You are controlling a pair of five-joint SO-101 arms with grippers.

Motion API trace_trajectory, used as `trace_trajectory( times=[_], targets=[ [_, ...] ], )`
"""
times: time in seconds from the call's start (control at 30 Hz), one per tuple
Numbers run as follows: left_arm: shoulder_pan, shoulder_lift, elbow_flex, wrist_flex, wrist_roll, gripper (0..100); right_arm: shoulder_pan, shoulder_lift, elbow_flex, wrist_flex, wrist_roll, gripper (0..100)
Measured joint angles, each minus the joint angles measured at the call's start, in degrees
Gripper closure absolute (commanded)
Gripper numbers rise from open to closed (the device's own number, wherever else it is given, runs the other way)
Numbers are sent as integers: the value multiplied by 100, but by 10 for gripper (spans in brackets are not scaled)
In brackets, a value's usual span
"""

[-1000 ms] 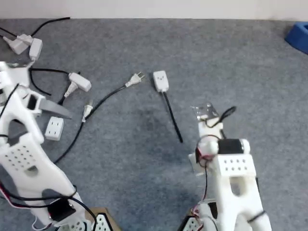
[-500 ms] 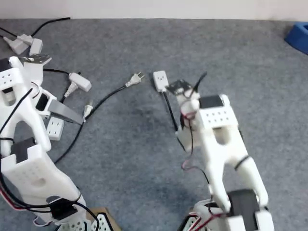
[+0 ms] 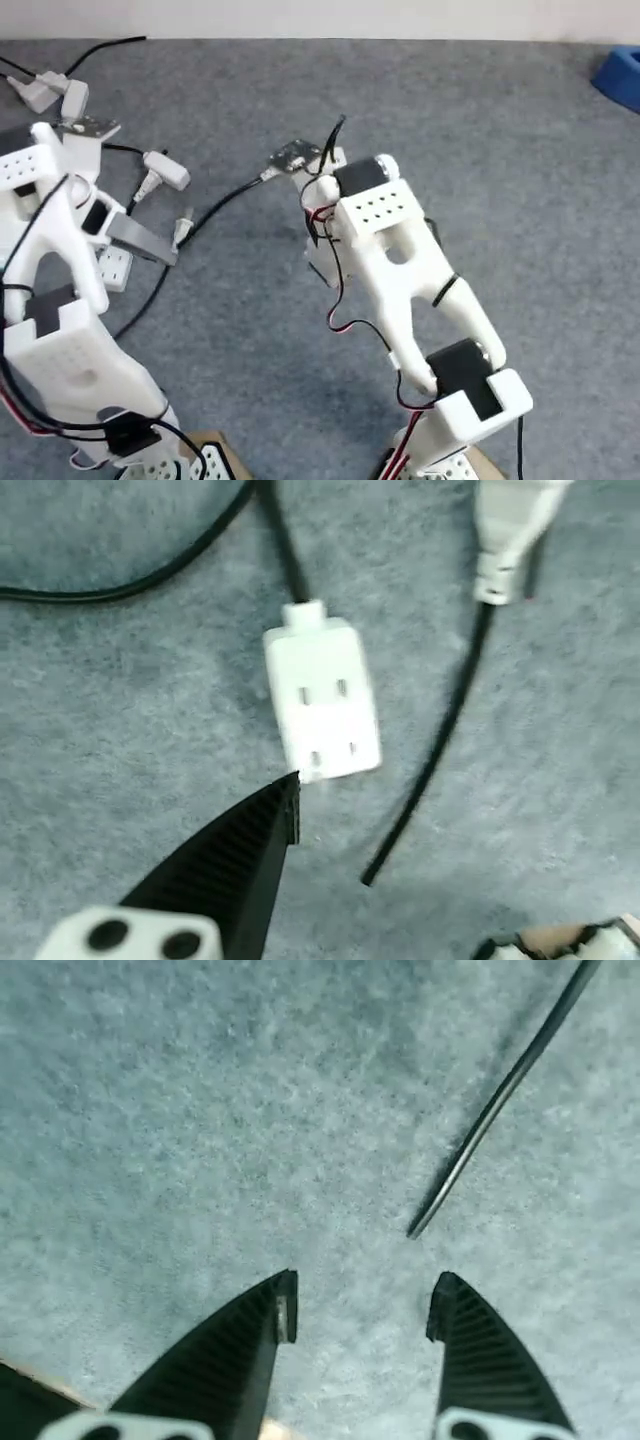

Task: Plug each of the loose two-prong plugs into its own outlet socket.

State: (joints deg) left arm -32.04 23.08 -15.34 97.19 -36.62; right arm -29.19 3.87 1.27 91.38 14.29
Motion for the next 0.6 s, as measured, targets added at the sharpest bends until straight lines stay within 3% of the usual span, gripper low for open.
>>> trace_trajectory(
  times=[0.13,0.27,0.47,0.6],
  targets=[
    [-299,132,316,-501,-202,631,651,0,0,105,-123,783],
    [-360,563,299,-615,-264,681,1125,0,18,132,-123,783],
    [-360,1196,-114,-615,-264,697,1152,0,202,141,-141,783],
    [-360,1538,-404,-615,-264,790,1169,0,202,141,-141,783]
  ],
)
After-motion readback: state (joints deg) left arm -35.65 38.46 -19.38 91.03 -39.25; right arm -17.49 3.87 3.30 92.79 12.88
